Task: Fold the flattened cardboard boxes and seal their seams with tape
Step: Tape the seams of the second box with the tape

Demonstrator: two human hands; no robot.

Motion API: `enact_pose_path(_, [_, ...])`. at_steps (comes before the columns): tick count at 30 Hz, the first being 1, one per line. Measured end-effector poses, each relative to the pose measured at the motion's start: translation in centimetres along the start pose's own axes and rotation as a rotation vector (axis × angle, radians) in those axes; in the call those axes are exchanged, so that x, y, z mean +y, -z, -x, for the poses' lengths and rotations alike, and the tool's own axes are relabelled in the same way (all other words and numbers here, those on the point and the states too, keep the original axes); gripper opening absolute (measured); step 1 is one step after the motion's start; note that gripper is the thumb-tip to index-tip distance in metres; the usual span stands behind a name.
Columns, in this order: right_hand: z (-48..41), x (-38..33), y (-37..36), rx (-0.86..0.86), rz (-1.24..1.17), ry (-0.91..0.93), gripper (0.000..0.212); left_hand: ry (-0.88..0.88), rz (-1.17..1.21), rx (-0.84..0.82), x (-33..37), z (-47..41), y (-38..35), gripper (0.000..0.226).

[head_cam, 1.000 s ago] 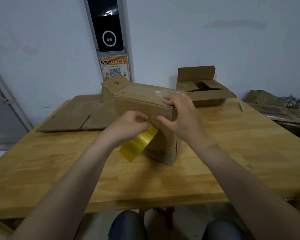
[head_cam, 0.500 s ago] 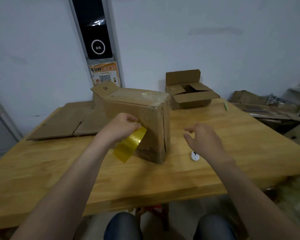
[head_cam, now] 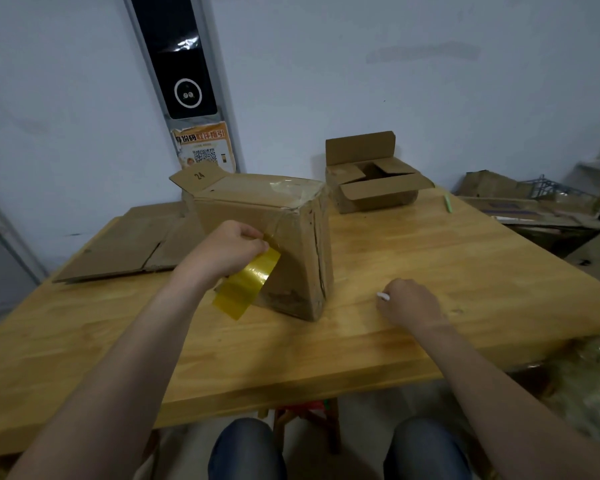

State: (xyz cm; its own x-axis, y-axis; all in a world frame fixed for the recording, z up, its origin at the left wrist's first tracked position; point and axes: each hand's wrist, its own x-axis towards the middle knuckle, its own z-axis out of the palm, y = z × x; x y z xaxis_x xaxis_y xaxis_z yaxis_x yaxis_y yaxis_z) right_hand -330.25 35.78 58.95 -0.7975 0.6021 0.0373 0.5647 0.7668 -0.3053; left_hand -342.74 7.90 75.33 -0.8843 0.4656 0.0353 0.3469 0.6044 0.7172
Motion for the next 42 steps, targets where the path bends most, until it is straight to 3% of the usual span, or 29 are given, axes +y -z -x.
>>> enact_pose_path(5, [0.1,-0.5,1.8,0.029,-0.238,0.114,0.019,0.011,0.016,-0.009,0.0,-0.1,0.3,0.031])
enact_pose_path(10, [2.0,-2.6,5.4,0.116,-0.620,0.163,0.022,0.020,0.030,-0.026,0.1,0.2,0.4,0.028])
enact_pose_path(13, [3.6,-4.2,7.7,0.072,-0.946,0.157,0.029,0.013,0.029,-0.040,0.2,0.3,0.5,0.026])
enact_pose_path(16, [5.0,-5.7,9.5,0.053,-1.082,0.218,0.031,0.014,0.032,-0.059,0.2,0.4,0.8,0.023])
enact_pose_path(19, [5.4,-7.0,10.1,0.150,-1.038,0.278,0.037,0.012,0.025,-0.075,0.3,0.3,0.9,0.021])
enact_pose_path(22, [5.4,-8.5,10.4,0.100,-1.061,0.277,0.050,-0.005,-0.004,-0.072,0.2,0.2,0.9,0.018])
enact_pose_path(26, [6.3,-11.0,11.6,0.121,-1.117,0.359,0.018,-0.016,-0.017,-0.085,0.1,0.1,1.2,0.016])
enact_pose_path(29, [6.5,-12.7,12.2,0.178,-1.098,0.425,0.014,-0.016,-0.003,-0.116,0.1,0.1,1.6,0.016])
enact_pose_path(36, [4.9,-15.4,10.1,0.493,-0.451,0.623,0.020,0.006,0.023,-0.199,-0.1,-0.4,2.4,0.016])
enact_pose_path(42, [4.7,-16.0,9.0,0.496,-0.303,0.681,0.011,0.009,0.039,-0.212,-0.6,-0.5,2.8,0.017])
